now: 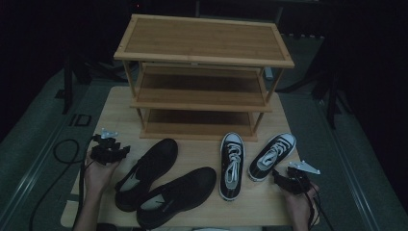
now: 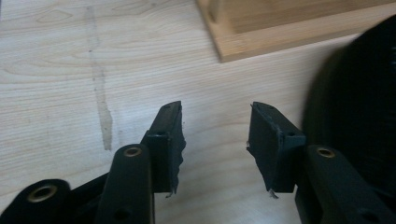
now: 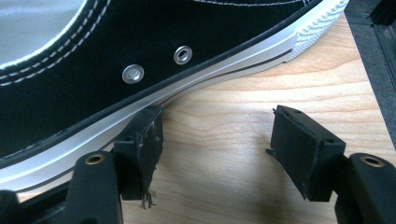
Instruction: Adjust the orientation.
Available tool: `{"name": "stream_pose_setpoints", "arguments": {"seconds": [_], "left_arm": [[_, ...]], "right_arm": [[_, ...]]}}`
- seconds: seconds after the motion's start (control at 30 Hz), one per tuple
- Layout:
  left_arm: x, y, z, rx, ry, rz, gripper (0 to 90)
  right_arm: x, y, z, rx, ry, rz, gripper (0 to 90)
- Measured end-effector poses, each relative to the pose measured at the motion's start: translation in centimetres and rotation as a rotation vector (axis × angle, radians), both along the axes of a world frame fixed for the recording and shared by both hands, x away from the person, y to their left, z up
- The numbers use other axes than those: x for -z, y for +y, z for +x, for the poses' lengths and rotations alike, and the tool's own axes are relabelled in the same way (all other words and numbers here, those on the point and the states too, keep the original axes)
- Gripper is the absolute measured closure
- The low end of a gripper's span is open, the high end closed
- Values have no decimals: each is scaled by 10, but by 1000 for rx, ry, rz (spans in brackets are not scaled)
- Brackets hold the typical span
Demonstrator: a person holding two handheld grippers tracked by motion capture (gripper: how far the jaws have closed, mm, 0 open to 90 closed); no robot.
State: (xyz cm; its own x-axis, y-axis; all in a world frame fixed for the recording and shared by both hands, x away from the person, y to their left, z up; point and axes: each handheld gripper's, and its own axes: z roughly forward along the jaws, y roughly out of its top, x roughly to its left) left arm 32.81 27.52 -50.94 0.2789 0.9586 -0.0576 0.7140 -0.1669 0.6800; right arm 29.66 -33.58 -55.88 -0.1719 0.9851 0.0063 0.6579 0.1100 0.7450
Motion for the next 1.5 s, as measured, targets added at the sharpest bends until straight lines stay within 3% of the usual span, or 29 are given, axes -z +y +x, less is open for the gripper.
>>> {"name": "stream_pose_setpoints", "arguments": {"seconds": [0.3,0.57,0.9,1.17,1.5], "left_arm": [[-31,1,-23,58,1,-48,561],[-54,-9,-43,131,-8,-46,542],[-67,-27,-66,213,32,-16,542],[-63,-40,-69,256,82,13,543],[-42,-55,-55,288,189,76,620]], "right_arm": [[0,0,0,0,0,0,338],[0,0,0,1,0,1,338],[0,0,0,1,0,1,338],[0,0,0,1,1,1,337],[0,0,0,1,0,1,337]]}}
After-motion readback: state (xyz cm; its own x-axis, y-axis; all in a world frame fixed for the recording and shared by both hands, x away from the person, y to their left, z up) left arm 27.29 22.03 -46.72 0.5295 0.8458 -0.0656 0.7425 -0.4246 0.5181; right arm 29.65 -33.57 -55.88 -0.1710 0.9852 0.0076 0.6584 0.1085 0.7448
